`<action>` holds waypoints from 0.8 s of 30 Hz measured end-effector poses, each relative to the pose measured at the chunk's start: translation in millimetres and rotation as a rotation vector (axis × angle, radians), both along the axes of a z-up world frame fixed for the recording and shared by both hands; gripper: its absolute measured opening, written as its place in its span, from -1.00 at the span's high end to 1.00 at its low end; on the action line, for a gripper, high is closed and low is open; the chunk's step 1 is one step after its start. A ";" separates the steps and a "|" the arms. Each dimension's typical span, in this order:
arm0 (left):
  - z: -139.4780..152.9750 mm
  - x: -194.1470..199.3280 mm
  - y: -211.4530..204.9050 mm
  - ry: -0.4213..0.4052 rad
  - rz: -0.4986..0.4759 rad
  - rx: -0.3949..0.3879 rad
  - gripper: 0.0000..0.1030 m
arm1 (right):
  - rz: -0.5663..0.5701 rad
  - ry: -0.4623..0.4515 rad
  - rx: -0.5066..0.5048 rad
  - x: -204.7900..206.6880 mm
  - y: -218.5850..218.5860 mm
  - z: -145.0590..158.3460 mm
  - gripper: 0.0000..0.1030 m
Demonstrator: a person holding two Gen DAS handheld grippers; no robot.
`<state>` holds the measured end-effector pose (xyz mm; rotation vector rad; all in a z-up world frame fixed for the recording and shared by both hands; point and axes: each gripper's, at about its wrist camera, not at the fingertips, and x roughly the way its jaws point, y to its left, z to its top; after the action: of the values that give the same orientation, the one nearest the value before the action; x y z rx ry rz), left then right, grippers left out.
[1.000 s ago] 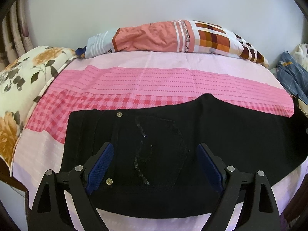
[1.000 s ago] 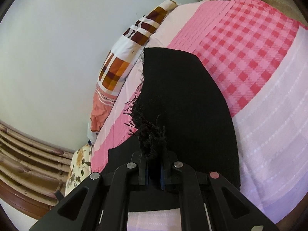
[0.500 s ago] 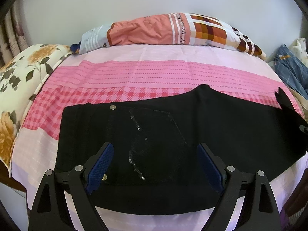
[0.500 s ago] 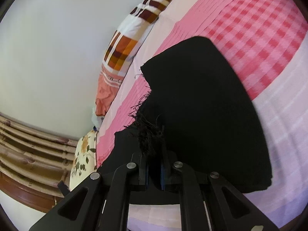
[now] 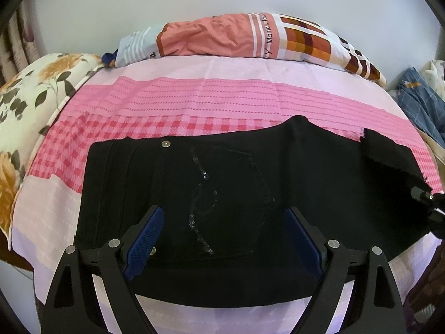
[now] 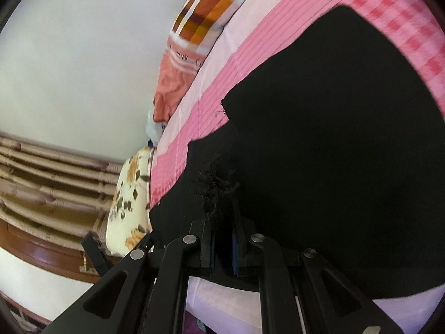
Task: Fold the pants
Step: 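Fold the held leg over the other leg toward the waist with the right gripper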
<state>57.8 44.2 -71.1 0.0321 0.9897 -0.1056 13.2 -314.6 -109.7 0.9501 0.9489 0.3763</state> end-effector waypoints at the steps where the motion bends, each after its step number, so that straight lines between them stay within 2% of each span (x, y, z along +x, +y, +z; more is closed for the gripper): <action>1: -1.0 0.3 1.3 0.004 0.003 -0.006 -0.71 | 0.014 -0.001 0.001 1.8 6.0 -0.8 0.81; 12: -10.1 1.8 2.3 0.039 -0.003 -0.019 -0.71 | 0.141 0.015 0.021 10.2 57.3 -16.6 0.81; 24: -16.6 2.8 3.6 0.065 -0.004 -0.031 -0.71 | 0.180 0.009 0.061 11.8 65.1 -25.3 0.79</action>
<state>60.6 47.8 -87.6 0.0018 1.0527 -0.1266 24.9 -249.4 -135.0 0.9247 1.0396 0.5552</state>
